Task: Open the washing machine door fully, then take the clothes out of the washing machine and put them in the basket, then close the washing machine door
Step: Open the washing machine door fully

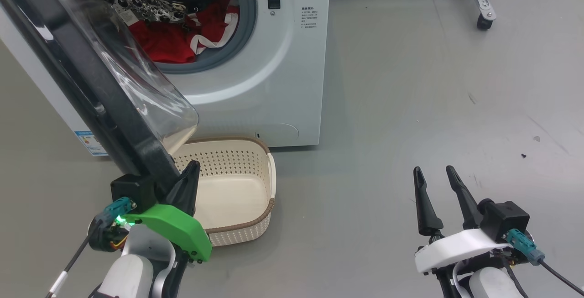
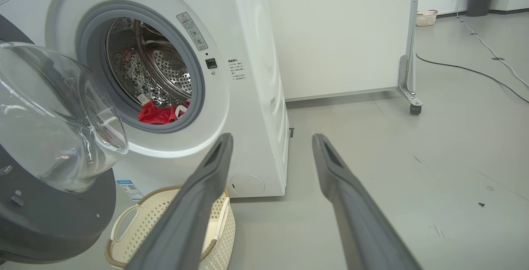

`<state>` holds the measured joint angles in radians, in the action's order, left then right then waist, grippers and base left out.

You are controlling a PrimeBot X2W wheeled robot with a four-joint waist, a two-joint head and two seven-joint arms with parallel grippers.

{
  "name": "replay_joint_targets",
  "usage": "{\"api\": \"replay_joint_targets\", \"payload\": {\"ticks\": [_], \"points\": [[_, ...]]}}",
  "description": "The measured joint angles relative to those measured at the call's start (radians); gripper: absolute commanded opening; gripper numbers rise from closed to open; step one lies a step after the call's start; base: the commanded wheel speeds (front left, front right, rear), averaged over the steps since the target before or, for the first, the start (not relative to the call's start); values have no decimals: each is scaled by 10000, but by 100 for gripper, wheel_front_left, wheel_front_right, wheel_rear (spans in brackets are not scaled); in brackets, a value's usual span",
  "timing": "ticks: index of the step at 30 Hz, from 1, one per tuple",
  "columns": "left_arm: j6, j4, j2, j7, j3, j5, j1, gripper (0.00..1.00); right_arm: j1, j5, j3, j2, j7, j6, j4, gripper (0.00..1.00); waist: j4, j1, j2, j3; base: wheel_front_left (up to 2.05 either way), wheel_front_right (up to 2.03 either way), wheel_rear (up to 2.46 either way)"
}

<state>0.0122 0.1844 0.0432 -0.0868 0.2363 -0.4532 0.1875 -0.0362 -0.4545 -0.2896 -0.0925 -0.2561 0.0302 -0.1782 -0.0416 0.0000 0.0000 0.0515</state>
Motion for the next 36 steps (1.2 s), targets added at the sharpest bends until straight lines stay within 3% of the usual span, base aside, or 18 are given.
{"api": "replay_joint_targets", "payload": {"ticks": [36], "points": [[-105,744,-132,366,71,-222,21,0,256,174,186,222,-2,307,-288,100,2285,0,0,-478,0,0,0]]}}
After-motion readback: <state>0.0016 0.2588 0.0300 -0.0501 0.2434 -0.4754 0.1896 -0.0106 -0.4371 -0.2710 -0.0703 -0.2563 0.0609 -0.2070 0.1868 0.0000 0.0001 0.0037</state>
